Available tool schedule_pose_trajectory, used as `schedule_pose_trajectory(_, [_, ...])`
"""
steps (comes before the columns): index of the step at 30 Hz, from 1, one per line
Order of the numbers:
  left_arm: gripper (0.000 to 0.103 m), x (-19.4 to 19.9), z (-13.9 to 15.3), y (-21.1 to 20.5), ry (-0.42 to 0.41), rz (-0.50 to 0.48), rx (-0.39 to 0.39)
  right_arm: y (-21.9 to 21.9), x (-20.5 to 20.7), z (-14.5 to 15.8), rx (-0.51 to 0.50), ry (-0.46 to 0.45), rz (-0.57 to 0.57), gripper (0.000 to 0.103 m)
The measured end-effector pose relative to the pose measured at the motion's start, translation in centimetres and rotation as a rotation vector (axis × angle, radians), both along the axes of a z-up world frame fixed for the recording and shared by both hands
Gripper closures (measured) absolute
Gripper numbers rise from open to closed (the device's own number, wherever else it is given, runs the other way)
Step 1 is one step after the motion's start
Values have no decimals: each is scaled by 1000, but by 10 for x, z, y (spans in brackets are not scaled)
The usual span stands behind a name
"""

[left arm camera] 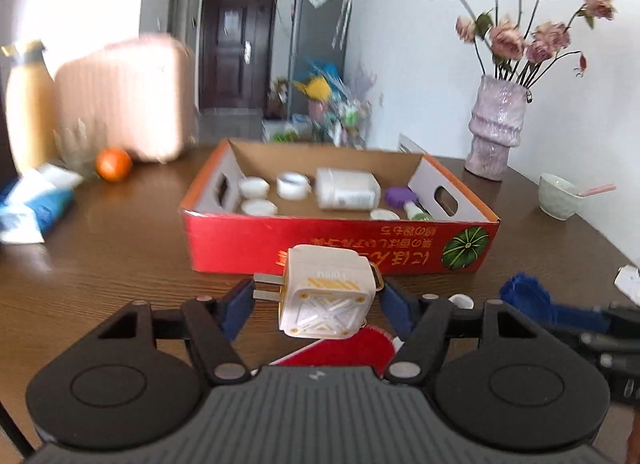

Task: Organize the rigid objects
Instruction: 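Carry the white plug and blue cap with both tools over the red box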

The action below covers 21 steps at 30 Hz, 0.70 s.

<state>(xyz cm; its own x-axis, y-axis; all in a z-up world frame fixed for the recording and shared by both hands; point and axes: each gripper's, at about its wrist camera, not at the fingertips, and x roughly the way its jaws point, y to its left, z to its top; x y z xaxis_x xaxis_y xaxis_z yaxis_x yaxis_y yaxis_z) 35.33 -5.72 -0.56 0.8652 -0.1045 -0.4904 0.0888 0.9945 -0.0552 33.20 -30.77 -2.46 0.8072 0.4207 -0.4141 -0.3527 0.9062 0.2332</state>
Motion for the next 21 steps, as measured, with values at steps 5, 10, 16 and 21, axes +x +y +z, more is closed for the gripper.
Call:
schedule_pose_trajectory(5, [34, -54, 28, 12, -110, 32, 30, 14, -34, 22, -59, -80, -36, 57])
schedule_pose_trajectory(10, [34, -109, 52, 25, -237, 38, 9, 23, -79, 45, -87, -198, -70, 57])
schedule_pose_trajectory(16, [34, -173, 67, 34, -352, 41, 5, 31, -134, 62, -90, -314, -128, 57])
schedule_pose_trajectory(21, [34, -218, 75, 43, -415, 40, -20, 36, -170, 70, -88, -363, -139, 57])
